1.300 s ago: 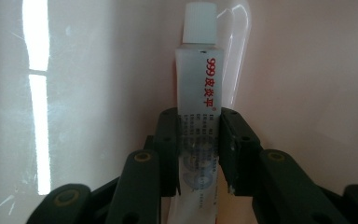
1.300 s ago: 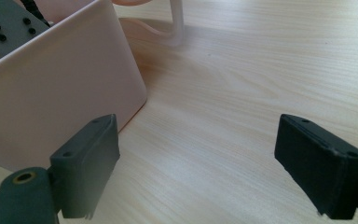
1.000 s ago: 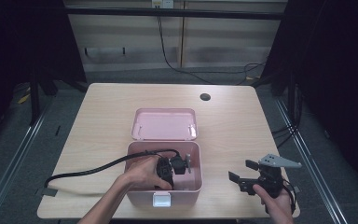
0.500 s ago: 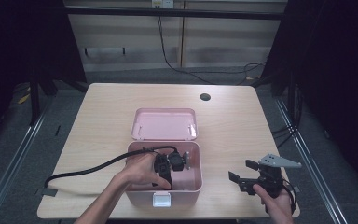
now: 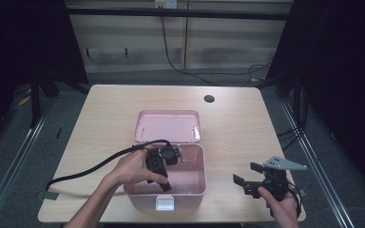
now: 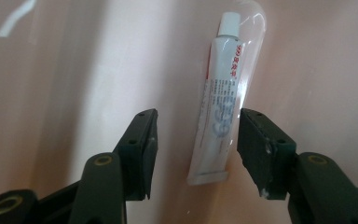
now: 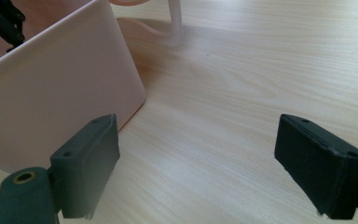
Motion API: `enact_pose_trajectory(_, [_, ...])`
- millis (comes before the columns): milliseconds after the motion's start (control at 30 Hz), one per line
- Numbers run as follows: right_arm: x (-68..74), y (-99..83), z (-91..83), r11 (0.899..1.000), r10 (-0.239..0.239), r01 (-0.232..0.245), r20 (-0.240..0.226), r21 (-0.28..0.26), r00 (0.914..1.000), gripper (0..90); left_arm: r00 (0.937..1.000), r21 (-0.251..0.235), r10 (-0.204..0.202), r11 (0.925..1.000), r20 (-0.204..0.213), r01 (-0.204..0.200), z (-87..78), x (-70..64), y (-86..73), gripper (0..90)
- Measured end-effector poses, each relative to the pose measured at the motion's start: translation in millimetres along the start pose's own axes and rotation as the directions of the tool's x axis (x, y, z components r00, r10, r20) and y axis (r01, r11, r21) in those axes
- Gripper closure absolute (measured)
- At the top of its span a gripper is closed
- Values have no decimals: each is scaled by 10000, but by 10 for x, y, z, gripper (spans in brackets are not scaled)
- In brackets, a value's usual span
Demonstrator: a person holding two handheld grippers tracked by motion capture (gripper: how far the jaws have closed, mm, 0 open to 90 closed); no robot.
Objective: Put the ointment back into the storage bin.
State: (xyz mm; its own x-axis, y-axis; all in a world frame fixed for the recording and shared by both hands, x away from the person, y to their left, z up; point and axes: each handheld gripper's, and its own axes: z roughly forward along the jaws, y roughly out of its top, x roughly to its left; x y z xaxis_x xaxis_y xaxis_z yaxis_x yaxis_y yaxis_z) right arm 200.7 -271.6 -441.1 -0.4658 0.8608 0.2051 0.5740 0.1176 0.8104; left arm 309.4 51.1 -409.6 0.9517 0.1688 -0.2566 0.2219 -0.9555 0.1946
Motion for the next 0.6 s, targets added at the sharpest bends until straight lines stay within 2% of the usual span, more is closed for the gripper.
enact_pose_trajectory(267, [-2, -3, -2, 10000, -9, 9, -17, -15, 10000, 133, 9996, -450, 55, 9990, -283, -68, -173, -20, -55, 480])
enact_pose_trajectory(600, [-2, -2, 1, 10000, -4, 4, -7, 0, 10000, 133, 9972, -895, 1, 9960, -745, -68, -285, -36, -93, 482])
